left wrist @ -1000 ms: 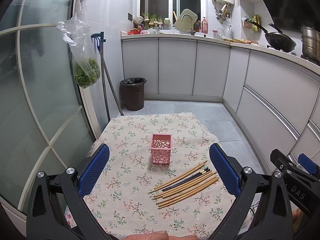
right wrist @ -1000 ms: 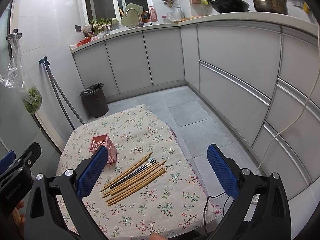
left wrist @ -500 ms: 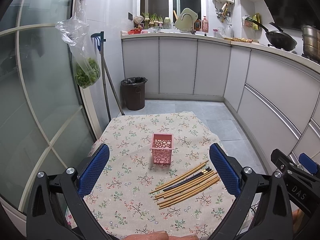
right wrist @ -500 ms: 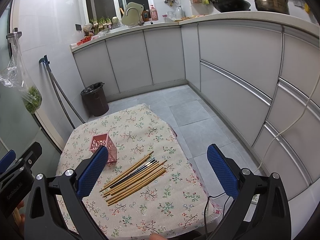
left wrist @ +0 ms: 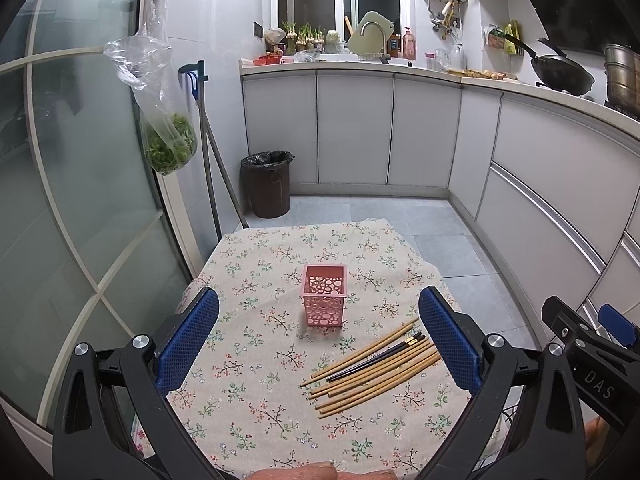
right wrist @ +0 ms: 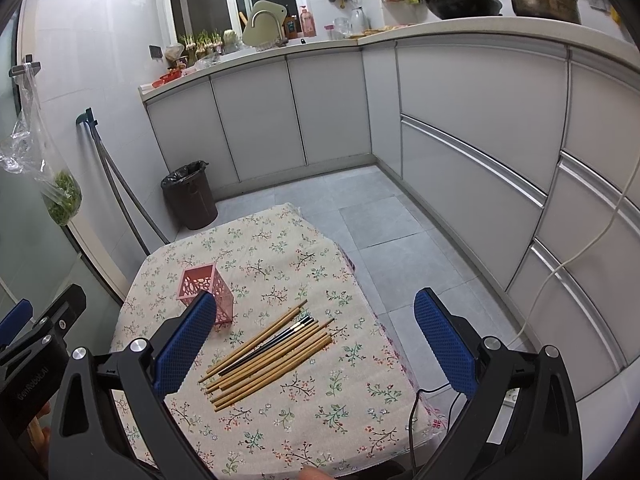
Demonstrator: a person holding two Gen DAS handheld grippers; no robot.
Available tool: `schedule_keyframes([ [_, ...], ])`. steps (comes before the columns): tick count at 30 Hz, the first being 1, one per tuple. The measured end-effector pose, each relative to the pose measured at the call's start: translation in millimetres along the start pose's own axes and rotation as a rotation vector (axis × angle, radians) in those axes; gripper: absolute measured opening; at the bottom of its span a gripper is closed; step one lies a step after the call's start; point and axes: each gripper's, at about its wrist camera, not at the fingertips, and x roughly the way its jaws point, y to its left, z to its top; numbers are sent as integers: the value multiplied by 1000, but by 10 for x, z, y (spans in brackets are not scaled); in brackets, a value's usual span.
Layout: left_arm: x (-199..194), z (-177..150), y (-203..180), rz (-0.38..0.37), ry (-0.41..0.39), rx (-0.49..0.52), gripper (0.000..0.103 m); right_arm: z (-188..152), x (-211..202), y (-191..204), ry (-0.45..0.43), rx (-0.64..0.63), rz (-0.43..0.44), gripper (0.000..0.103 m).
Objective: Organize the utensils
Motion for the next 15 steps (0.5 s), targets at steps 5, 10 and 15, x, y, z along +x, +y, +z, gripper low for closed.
schedule_keyframes([
  [5, 57, -6, -31, 6, 11, 8, 96, 4, 42, -16, 10, 6, -1, 96],
  [10, 202, 9, -72, 8, 39, 24, 96, 6, 150, -131, 37, 73, 26, 96],
  [15, 834, 18, -385, -159, 275, 201, 96, -32, 481, -550, 169, 324, 176, 96],
])
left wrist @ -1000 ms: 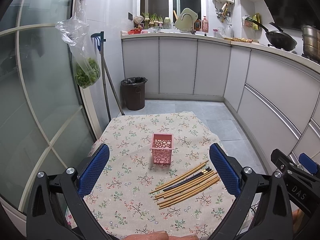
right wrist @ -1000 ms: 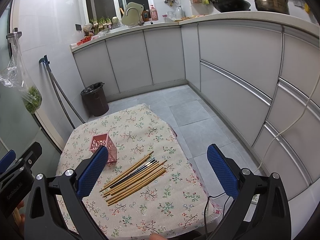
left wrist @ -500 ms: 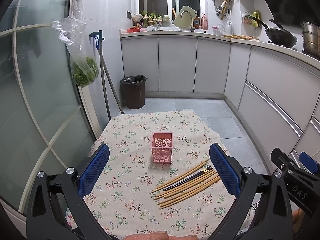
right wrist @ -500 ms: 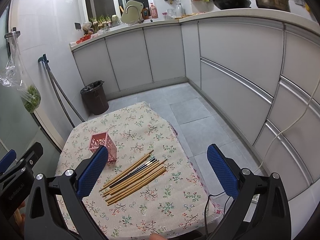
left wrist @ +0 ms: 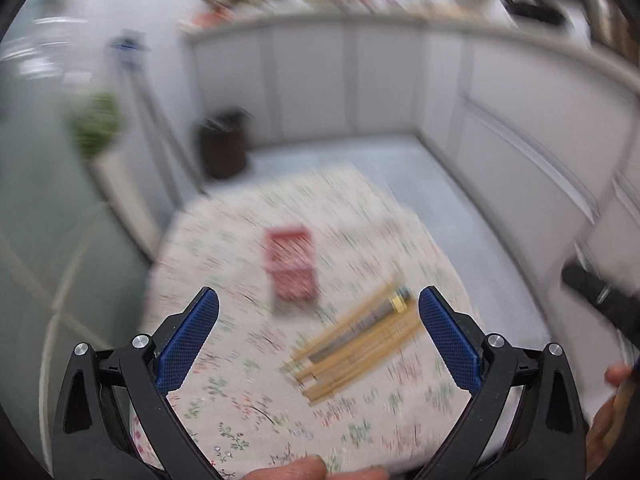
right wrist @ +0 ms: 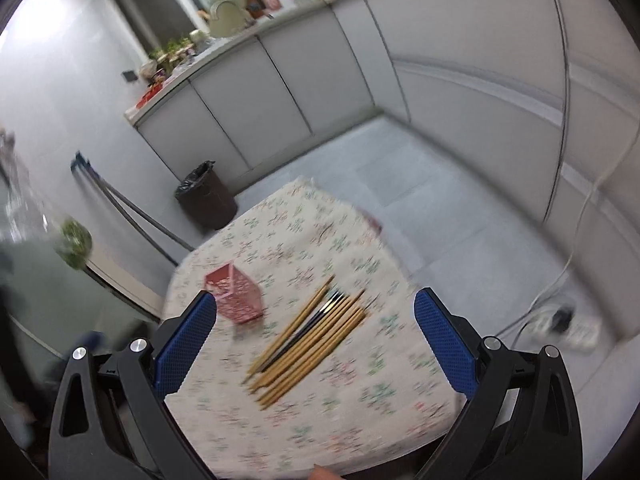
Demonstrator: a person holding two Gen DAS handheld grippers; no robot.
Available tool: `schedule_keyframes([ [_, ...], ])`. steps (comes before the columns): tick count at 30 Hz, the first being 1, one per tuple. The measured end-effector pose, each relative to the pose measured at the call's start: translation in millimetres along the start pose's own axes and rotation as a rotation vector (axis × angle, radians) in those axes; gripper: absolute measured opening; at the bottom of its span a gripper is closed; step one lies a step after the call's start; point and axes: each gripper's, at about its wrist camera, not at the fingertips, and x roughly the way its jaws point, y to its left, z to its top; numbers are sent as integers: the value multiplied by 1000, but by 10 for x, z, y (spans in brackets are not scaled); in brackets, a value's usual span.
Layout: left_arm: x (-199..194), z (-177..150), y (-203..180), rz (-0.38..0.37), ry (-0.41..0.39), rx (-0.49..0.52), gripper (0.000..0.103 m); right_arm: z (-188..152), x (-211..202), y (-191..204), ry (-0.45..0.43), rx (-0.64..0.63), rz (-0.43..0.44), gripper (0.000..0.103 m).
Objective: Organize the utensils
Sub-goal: 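Grasp a wooden chopstick with the left tool while the right tool grasps another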
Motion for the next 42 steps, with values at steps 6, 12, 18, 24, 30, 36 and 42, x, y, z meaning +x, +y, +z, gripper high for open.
schedule_keyframes([
  [6, 1027, 52, -562, -204, 307, 211, 96, 35, 541, -798, 164, 345, 84, 96],
  [12, 2033, 123, -950, -210, 468, 282, 96, -2, 1000, -1209, 212, 452, 54, 96],
  [18, 2807, 330, -926, -182, 552, 287, 68, -117, 1564, -1438, 315, 500, 52, 96],
  [24, 3229, 398, -861, -203, 613, 283, 53, -130, 1847, -1492, 378, 525, 67, 96],
  [30, 3325, 402, -833, -226, 612, 268, 42, -178, 2018, -1446, 426, 518, 44, 96],
  [36, 3327, 400, -840, -188, 591, 289, 29, -229, 2064, -1449, 429, 523, 16, 96],
  [42, 3148, 296, -598, -206, 511, 186, 10, -310, 2153, -1420, 463, 538, 25, 93],
])
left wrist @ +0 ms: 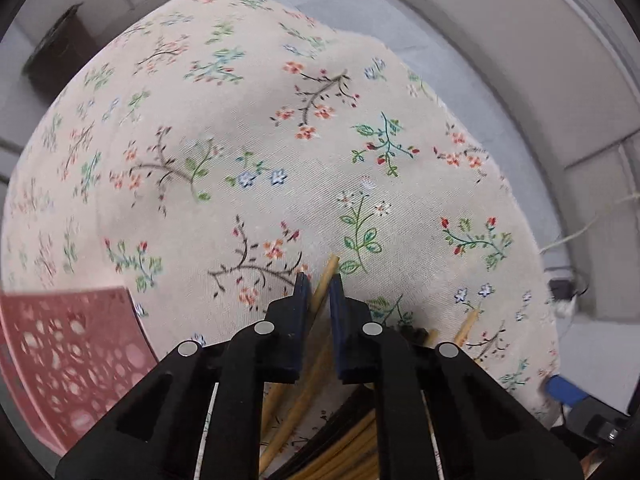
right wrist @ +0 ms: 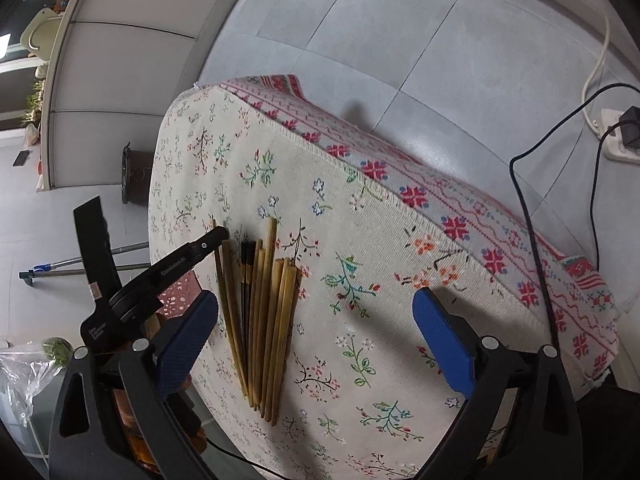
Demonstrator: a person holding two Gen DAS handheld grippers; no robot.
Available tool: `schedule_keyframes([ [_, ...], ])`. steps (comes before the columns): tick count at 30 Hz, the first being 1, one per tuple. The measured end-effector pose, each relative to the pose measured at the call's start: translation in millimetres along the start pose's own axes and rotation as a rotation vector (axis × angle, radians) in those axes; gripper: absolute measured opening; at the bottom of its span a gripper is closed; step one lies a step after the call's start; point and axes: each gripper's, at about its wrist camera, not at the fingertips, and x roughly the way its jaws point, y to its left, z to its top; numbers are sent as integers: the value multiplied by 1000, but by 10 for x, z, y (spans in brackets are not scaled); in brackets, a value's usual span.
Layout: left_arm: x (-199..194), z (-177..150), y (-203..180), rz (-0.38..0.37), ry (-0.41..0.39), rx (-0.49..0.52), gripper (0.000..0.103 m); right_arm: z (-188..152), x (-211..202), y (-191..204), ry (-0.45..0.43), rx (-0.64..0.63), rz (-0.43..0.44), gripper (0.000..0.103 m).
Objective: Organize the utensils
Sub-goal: 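Grasp a wooden chopstick with the left tool while the right tool grasps another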
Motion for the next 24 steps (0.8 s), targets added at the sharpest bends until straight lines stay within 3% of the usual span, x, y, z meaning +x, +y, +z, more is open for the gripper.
schedule_keyframes([
  [6, -642, -398, 132, -67, -170, -42, 9, -52, 54, 55, -10, -26, -42, 85],
  [11, -1280, -884, 94, -48, -327, 14, 8, -171, 142, 202, -2, -87, -89, 76],
  [14, -1576, -1255, 67, -21, -407, 39, 6, -241, 233, 249, 12, -77, -110, 67],
  [21, -2134, -1977, 281, 21, -547, 21, 4, -328, 504, 429, -7, -62, -228, 28],
  [24, -2362, -2162, 381, 18, -604, -4, 4, -327, 572, 503, -35, -88, -293, 23],
])
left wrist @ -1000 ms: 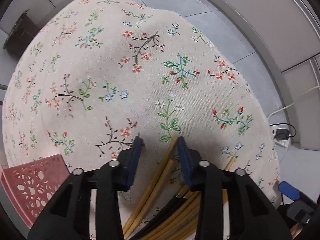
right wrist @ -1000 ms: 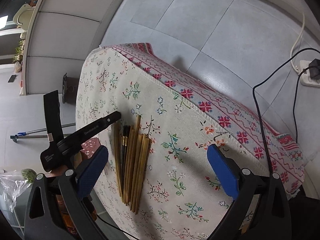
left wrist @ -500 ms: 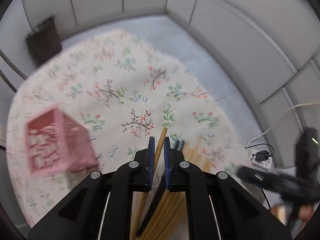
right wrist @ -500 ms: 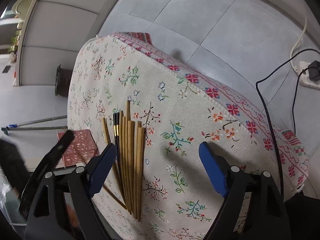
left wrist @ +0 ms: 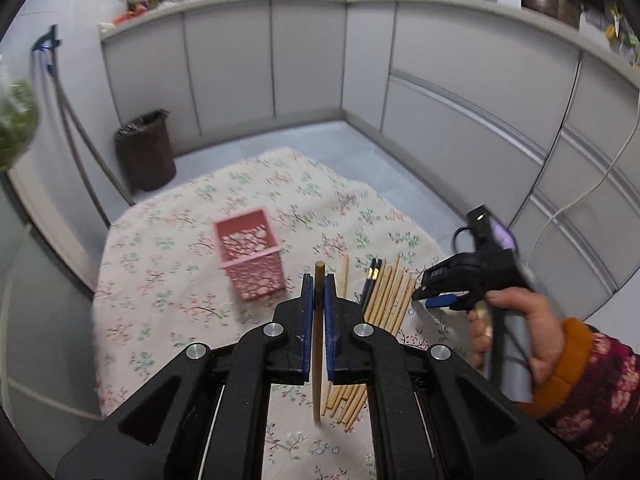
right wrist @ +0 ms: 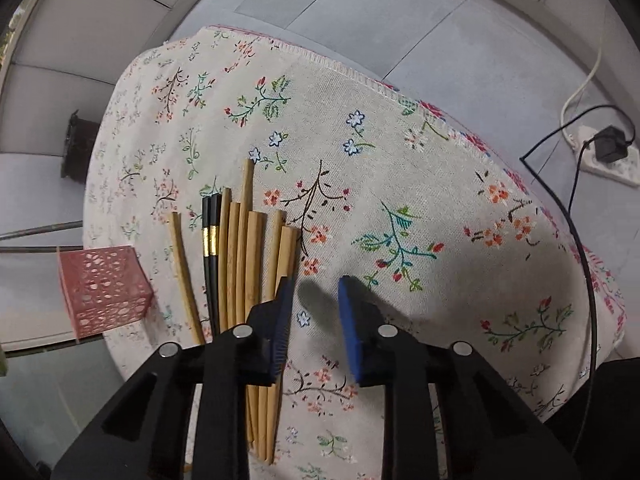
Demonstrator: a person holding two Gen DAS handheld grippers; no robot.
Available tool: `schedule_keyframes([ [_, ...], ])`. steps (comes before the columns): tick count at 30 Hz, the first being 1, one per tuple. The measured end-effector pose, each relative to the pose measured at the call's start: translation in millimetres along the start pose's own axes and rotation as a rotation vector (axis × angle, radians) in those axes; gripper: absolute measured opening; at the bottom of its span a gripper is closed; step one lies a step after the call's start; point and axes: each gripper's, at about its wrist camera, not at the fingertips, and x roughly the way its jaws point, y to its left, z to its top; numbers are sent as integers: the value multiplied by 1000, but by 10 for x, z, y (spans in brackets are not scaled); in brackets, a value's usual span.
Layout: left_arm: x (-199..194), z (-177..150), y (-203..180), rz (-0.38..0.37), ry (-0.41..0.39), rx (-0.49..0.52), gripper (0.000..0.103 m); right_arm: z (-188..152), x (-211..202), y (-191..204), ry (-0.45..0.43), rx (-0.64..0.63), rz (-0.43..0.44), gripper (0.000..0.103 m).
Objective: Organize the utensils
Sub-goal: 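Grasp a wooden chopstick with the left tool while the right tool grasps another, then carry chopsticks upright over the pink basket and open both tools to drop them in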
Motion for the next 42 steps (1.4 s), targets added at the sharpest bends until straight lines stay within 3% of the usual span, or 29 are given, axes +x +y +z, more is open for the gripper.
schedule_keyframes([
  [14, -421, -143, 308, -37, -107, -82, 4, 11, 40, 157, 2, 18, -70, 23],
  [18, -534, -172, 356, -34, -126, -101, 5, -11, 90, 306, -40, -43, -166, 11],
  [23, -627, -183, 403, -33, -144, -130, 5, 10, 105, 345, -52, -67, -181, 10],
  [29, -721, -139, 467, -26, -146, -179, 5, -86, -114, 162, -96, -107, -33, 8],
  [36, -722, 64, 589, -10, -140, -285, 5, -368, -1101, 418, -285, -307, 169, 8],
  [42, -735, 390, 659, 42, -182, -340, 5, -477, -1939, 829, -419, -444, 340, 8],
])
